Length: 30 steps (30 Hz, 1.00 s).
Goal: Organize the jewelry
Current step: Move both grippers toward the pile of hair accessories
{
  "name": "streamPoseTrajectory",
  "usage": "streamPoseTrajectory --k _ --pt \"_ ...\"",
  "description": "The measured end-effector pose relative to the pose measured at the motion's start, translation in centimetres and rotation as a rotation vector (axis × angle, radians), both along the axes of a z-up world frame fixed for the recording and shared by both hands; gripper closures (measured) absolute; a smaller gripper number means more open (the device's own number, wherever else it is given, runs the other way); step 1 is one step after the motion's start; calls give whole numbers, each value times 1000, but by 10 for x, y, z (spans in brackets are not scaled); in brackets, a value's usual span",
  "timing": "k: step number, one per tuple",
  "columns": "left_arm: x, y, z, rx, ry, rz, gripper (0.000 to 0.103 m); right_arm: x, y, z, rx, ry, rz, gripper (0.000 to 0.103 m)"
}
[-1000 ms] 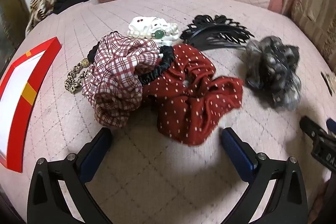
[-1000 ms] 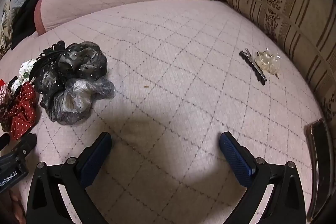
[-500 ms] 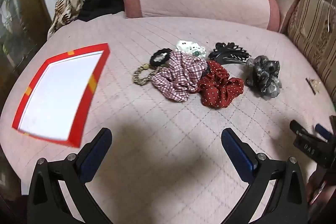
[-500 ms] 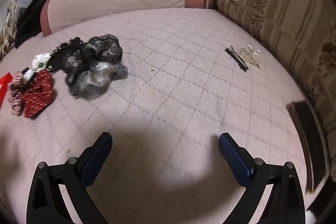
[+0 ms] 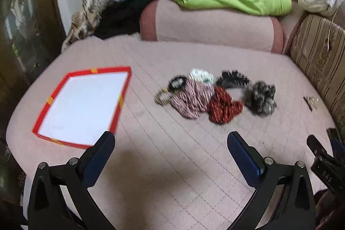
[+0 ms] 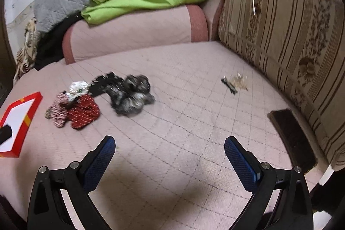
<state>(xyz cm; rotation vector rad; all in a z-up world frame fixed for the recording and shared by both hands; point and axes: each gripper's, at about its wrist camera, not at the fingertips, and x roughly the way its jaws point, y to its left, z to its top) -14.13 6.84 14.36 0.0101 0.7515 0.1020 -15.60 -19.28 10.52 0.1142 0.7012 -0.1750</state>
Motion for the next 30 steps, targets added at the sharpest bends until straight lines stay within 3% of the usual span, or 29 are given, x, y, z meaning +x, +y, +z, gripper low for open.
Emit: streamPoseTrajectory --k 6,13,24,30 --pt "-20 14 29 21 -91 42 0 -12 17 13 -25 -67 57 1" --pt "-21 24 43 74 -115 70 0 -19 34 24 -35 -117 93 1" --pt "-10 22 21 24 -18 10 0 -9 42 10 -18 -80 127 4" --pt "1 12 9 56 28 -9 0 1 38 -3 0 -44 126 4"
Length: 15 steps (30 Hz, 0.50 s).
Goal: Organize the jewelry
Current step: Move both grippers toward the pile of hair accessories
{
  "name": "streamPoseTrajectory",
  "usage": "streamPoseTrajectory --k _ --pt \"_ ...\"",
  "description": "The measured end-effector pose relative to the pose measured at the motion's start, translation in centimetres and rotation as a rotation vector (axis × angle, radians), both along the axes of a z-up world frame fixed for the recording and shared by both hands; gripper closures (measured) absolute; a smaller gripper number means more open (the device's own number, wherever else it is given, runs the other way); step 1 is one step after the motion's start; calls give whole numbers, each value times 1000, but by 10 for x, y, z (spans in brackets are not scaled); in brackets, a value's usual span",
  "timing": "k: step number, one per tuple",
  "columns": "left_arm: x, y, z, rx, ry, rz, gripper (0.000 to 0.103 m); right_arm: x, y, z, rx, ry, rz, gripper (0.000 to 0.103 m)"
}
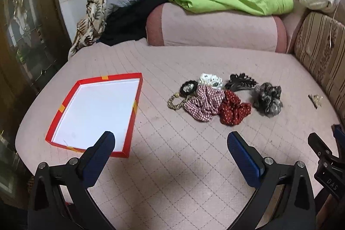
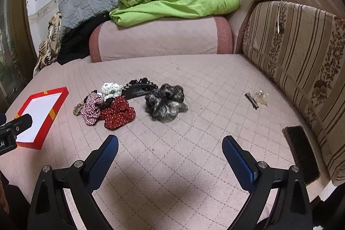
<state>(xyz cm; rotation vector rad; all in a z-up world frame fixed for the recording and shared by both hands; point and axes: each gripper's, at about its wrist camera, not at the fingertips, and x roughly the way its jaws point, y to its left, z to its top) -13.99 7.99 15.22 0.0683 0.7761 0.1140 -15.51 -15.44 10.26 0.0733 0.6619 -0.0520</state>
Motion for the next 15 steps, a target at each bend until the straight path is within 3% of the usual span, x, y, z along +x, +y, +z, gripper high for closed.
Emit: streamPoseTrajectory --k 15 --pt "32 -10 -41 -18 138 -36 0 28 -15 -39 27 100 -25 5"
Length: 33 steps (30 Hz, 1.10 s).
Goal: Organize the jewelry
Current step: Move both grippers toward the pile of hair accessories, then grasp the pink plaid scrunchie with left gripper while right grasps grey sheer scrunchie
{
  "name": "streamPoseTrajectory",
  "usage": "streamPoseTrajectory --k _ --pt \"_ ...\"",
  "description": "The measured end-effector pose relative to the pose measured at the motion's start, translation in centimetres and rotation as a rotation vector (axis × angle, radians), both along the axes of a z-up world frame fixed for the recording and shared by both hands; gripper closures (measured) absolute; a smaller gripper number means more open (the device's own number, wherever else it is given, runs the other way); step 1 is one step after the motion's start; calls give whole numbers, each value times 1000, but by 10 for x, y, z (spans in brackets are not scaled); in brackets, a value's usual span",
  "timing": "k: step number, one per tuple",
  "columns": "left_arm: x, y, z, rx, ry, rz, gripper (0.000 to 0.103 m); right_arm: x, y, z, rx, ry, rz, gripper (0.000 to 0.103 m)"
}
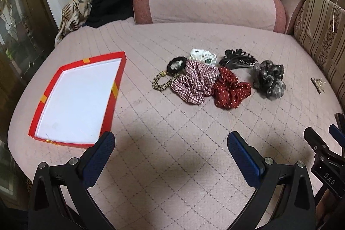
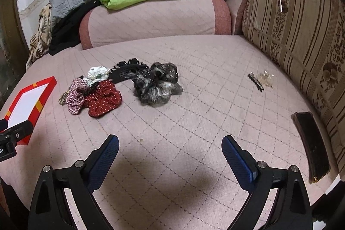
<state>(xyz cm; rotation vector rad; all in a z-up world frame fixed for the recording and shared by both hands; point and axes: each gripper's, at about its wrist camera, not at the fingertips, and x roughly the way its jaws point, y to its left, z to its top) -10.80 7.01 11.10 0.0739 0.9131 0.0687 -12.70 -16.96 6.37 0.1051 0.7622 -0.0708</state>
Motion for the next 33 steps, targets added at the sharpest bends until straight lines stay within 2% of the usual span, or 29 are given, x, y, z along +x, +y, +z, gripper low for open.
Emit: streamPoseTrajectory --k 12,19,23,27,33 --pt "19 8 -20 -6 53 2 0 16 0 -16 8 47 11 5" --pt "53 31 -18 -60 25 37 0 54 -5 -15 27 74 30 5" --pt "83 38 -22 -148 46 30 0 78 -8 -14 48 82 40 10" --pt "109 30 -30 -182 63 2 0 103 -8 -12 61 75 60 14" --pt "139 14 -51 -203 101 -22 2 133 -8 -18 74 92 60 14"
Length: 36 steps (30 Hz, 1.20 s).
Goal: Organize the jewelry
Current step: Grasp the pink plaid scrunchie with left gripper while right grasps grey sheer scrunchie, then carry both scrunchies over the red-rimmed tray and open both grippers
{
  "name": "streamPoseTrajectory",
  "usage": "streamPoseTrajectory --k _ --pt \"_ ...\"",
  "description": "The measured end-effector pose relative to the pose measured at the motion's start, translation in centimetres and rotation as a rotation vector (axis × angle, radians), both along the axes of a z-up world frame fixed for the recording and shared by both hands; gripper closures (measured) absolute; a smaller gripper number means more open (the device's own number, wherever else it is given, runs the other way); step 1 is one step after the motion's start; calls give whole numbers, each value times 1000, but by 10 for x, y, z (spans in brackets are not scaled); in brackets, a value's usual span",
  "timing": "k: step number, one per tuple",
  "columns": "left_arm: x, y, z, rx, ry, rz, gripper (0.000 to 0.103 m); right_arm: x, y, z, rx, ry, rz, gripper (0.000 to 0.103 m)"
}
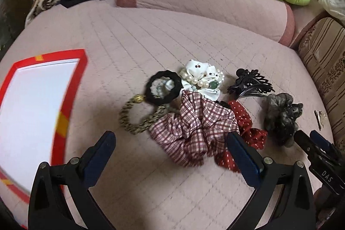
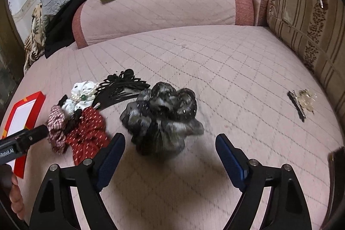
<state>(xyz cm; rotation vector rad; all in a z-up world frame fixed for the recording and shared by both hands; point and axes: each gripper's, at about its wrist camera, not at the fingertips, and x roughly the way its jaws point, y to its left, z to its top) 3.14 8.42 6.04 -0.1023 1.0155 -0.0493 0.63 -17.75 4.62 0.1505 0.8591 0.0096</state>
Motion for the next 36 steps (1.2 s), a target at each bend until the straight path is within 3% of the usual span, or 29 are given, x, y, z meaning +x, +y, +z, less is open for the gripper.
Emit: streamPoseTrajectory --k 6,7,8,9,10,11,12,15,18,22,30,36 --pt "21 -12 -26 -27 56 -13 26 24 -2 -13 12 27 -15 19" --pt "22 -13 -29 -30 63 -12 35 27 -1 -16 16 35 -15 21" --pt "23 -15 -32 -41 73 -15 48 30 0 -18 17 40 -13 30" --pt "24 -16 -33 -49 73 -14 52 33 1 -20 20 47 -4 43" --pt "23 -17 -31 -49 66 -13 67 36 2 -22 23 53 4 50" --pt "22 -20 -30 -62 68 -28 86 37 4 -23 24 59 12 65" --pt "21 -22 -27 -71 76 -40 87 37 5 -23 24 59 16 77" --pt "10 -27 -14 -40 47 -49 89 33 4 -18 34 50 23 94" --pt "-5 -26 0 -36 26 -59 89 22 0 -10 59 41 21 99" --pt "-27 -21 19 -24 -5 -59 89 6 0 1 76 30 18 99" --pt "-73 -13 58 81 -111 -37 89 -34 9 34 79 -28 48 100" --pt "-92 12 81 91 -159 -2 89 -58 28 64 84 -78 102 100"
